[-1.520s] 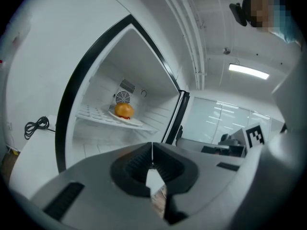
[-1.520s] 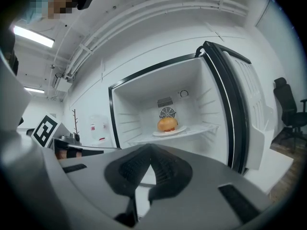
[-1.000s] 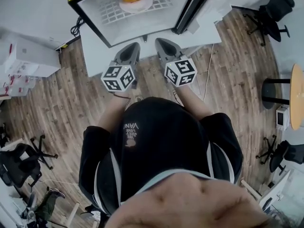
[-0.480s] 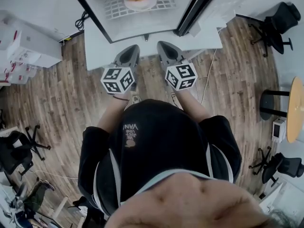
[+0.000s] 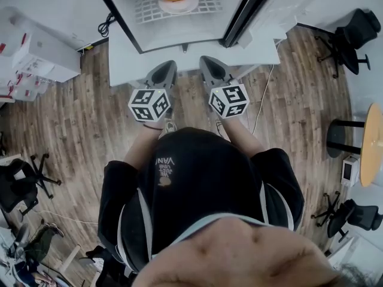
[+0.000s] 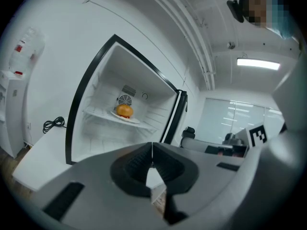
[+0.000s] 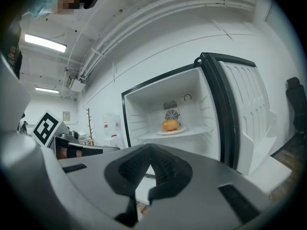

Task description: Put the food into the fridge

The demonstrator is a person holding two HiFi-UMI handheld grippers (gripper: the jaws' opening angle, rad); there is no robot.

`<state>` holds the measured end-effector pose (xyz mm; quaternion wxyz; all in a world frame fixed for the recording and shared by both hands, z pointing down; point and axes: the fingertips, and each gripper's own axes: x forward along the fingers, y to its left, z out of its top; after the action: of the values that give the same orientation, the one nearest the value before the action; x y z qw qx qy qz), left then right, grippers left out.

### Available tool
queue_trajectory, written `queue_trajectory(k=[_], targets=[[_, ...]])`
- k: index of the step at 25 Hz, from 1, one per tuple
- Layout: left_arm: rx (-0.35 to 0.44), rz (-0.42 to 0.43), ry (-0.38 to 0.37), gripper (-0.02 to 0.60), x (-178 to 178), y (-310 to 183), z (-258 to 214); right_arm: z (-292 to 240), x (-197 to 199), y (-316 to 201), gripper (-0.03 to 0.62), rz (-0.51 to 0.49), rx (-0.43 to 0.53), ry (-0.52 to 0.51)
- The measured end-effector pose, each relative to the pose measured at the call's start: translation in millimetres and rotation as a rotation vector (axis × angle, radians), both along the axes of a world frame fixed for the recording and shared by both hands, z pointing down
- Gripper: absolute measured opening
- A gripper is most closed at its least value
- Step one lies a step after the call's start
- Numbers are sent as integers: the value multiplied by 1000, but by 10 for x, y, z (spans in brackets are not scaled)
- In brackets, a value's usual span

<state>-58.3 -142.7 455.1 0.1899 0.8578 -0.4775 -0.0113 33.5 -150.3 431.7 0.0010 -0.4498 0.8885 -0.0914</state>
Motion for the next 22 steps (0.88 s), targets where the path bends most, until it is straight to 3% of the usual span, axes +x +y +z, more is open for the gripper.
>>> queue_trajectory(k=[22], targets=[[-9,2,-2,20,26,122,32,90,38,112,12,-1,-16,27]])
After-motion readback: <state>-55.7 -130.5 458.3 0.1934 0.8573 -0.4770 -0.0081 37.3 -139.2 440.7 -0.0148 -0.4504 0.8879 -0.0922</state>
